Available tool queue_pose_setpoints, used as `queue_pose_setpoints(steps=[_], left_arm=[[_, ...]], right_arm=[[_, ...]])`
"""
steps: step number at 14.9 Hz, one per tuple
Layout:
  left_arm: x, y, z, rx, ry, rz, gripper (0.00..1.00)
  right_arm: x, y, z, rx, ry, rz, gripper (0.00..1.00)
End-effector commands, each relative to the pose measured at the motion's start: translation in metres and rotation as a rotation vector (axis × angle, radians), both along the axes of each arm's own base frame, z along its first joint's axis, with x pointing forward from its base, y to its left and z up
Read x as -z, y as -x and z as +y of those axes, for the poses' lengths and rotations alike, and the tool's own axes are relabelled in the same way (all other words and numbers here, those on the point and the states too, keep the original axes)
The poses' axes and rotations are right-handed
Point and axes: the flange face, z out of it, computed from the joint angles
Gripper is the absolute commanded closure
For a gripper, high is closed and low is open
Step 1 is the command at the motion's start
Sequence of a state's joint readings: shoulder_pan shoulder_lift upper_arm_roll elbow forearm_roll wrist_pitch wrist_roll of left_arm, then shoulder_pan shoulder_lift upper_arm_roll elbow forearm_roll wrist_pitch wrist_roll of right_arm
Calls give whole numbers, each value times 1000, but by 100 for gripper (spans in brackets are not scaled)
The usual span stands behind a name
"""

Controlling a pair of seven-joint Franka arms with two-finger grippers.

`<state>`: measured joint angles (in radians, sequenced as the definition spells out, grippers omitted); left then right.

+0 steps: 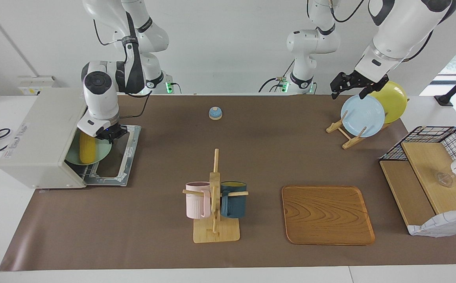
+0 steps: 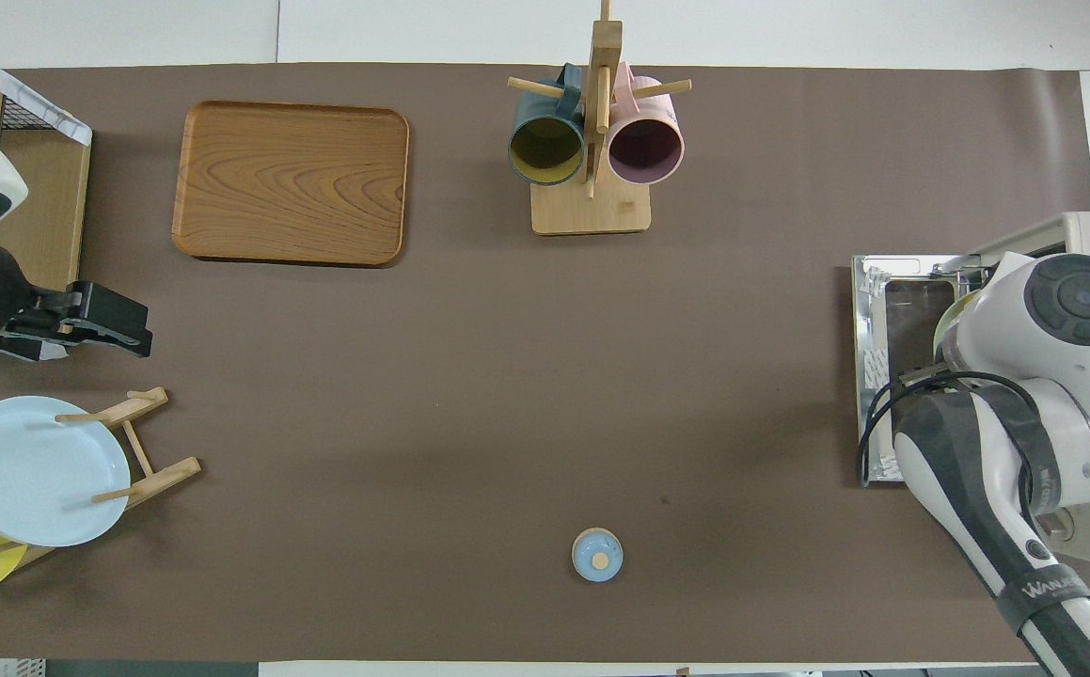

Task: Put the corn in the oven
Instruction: 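Carry the plate with corn into the oven with the right gripper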

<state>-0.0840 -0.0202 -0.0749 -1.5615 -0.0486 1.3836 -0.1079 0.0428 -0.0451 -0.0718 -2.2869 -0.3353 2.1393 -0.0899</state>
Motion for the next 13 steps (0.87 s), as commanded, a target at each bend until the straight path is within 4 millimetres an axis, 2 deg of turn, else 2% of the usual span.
queue_pose_setpoints(steps=[1, 4, 5, 9, 13], left_arm=[[-8, -4, 3, 9, 1, -16, 0], [-8, -7, 4, 6, 4, -35, 0], [-8, -7, 3, 5, 4, -37, 0], [-9, -6, 6, -6, 3, -38, 0], [-9, -6, 8, -9, 4, -37, 0]], right_arm=[[5, 10, 1, -32, 6, 0, 100], [6, 10, 0, -39, 6, 4, 100], [6, 9, -4, -34, 5, 3, 79], [2, 6, -4, -32, 7, -3, 69], [-9, -7, 5, -35, 17, 5, 72]])
